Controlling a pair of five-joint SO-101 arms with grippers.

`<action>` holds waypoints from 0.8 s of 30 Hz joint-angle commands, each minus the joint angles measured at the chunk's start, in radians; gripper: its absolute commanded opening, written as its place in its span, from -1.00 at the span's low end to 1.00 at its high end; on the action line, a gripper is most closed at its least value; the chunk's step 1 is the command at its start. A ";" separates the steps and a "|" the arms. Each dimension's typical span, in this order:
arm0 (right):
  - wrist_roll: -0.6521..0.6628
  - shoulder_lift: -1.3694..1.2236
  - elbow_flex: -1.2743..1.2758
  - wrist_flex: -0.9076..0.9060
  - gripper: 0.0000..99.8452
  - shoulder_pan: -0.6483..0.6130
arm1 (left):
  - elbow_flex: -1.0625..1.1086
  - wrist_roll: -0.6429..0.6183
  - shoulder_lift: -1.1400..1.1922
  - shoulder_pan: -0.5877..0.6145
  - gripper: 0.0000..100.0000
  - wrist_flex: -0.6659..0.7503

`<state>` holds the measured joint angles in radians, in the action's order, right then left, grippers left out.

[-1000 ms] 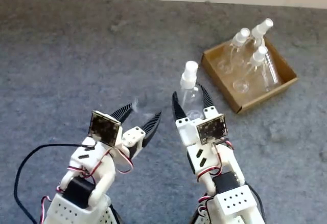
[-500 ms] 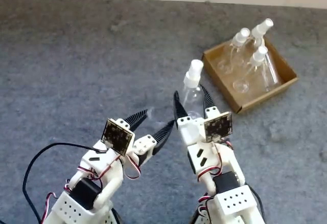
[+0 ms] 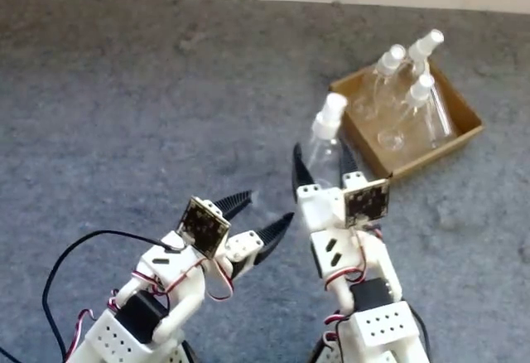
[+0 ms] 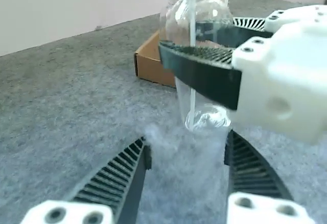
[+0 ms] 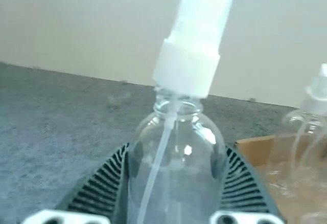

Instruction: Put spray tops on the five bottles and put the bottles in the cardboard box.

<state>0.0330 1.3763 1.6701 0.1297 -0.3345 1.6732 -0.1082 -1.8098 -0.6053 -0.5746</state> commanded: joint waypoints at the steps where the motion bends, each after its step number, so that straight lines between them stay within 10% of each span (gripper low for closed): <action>1: -0.012 0.016 -0.010 0.007 -0.74 0.073 | 0.019 0.003 -0.015 -0.010 -0.58 -0.031; 8: -0.014 0.016 -0.041 0.007 -0.74 0.088 | 0.019 0.006 -0.015 -0.012 -1.00 -0.026; 24: -0.229 0.018 -0.056 0.007 -0.74 -0.165 | 0.019 0.002 -0.015 -0.291 -0.99 -0.061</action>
<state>-0.1849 1.3763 1.6671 0.1297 -0.4358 1.6732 -0.1097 -1.8098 -0.8523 -0.6038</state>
